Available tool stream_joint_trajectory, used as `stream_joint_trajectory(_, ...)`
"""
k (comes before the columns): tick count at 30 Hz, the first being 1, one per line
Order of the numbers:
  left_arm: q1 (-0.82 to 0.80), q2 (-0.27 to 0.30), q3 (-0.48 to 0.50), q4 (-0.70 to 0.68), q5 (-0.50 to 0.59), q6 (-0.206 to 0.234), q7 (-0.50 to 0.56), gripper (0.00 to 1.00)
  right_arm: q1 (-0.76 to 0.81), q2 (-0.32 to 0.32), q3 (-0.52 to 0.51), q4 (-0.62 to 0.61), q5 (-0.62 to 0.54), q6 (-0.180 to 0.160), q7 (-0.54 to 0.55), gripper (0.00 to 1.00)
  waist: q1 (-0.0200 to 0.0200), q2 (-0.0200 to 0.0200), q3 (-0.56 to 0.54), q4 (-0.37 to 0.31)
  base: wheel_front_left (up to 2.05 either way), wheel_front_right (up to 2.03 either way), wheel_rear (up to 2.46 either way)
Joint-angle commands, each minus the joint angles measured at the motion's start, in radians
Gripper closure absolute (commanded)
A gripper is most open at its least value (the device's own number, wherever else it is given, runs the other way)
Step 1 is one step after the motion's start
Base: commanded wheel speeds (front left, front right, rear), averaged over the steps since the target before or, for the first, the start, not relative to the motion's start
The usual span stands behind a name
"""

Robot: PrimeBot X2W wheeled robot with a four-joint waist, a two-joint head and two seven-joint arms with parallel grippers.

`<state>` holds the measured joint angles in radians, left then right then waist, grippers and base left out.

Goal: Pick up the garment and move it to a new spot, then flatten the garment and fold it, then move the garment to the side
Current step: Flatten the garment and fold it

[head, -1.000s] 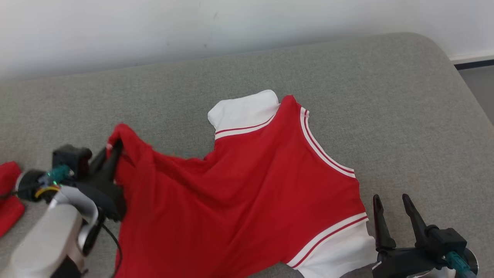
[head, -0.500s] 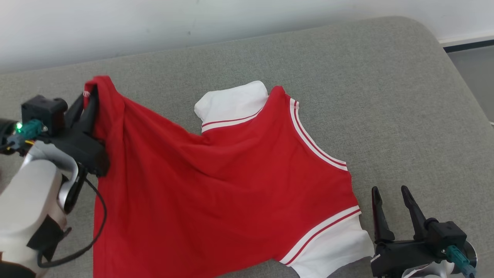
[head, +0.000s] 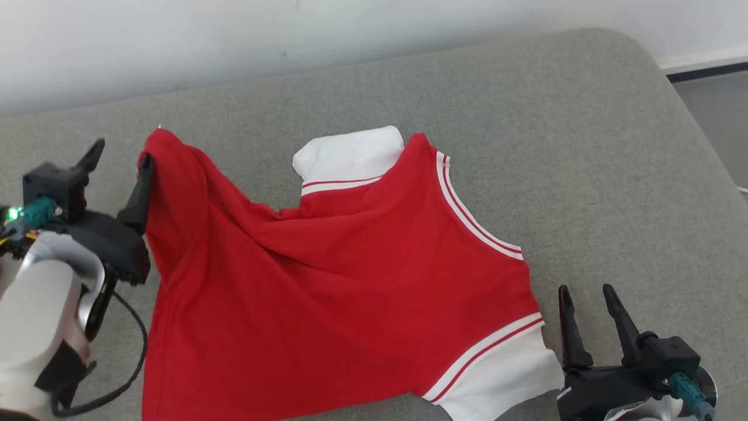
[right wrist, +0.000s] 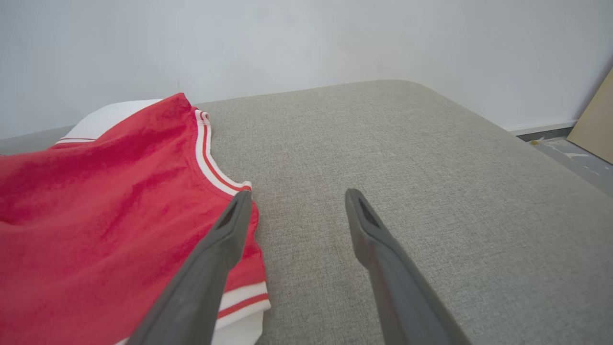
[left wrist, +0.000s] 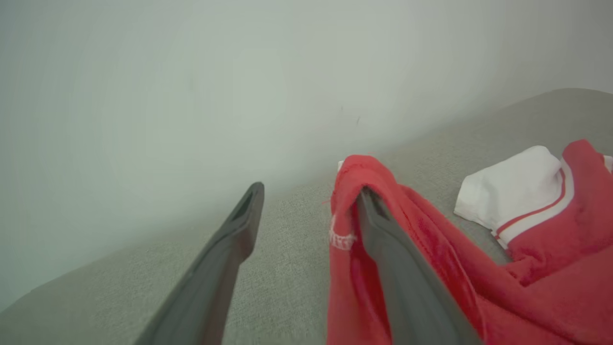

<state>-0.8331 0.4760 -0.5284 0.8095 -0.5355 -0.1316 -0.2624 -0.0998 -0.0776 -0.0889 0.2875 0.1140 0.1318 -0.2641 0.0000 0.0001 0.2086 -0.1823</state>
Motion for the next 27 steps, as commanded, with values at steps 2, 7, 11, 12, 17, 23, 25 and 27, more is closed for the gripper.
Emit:
stream_joint_trajectory(2,0.028,0.007,0.013,-0.010,0.008,0.003,-0.003,0.00,0.014,0.003,-0.007,0.003,-0.002,-0.002,0.000,0.00,0.0000,-0.0001,-0.025,0.014,0.00,0.00,0.00)
stream_joint_trajectory(7,0.113,0.020,0.036,-0.044,0.008,0.003,-0.003,0.00,0.037,0.000,-0.014,0.007,-0.003,-0.003,0.000,0.00,0.0000,-0.0001,-0.073,0.042,0.00,0.00,0.00)
stream_joint_trajectory(11,0.184,0.031,0.068,-0.083,0.014,0.010,-0.003,0.00,0.055,0.000,-0.013,0.007,-0.006,-0.003,0.000,0.00,0.0000,-0.0001,-0.106,0.064,0.00,0.00,0.00)
stream_joint_trajectory(12,0.201,0.030,0.082,-0.105,0.013,0.018,-0.003,0.00,0.059,0.001,-0.015,0.007,-0.009,-0.003,0.000,0.00,0.0000,-0.0001,-0.113,0.069,0.00,0.00,0.00)
stream_joint_trajectory(17,0.324,0.015,0.183,-0.259,0.029,0.067,-0.003,0.00,0.081,0.003,-0.023,0.004,-0.009,-0.003,0.000,0.00,0.0000,-0.0001,-0.145,0.093,0.00,0.00,0.00)
stream_joint_trajectory(23,0.504,-0.036,0.294,-0.447,0.071,0.117,-0.003,0.00,0.117,0.002,-0.030,0.002,-0.017,-0.003,0.000,0.00,0.0000,-0.0001,-0.185,0.119,0.00,0.00,0.00)
stream_joint_trajectory(25,0.561,-0.060,0.328,-0.505,0.089,0.131,-0.003,0.00,0.129,-0.001,-0.032,0.002,-0.017,-0.003,0.000,0.00,0.0000,-0.0001,-0.196,0.125,0.00,0.00,0.00)
stream_joint_trajectory(27,0.614,-0.080,0.356,-0.551,0.109,0.138,-0.003,0.00,0.136,-0.005,-0.034,0.002,-0.013,-0.003,0.000,0.00,0.0000,-0.0001,-0.202,0.131,0.00,0.00,0.00)
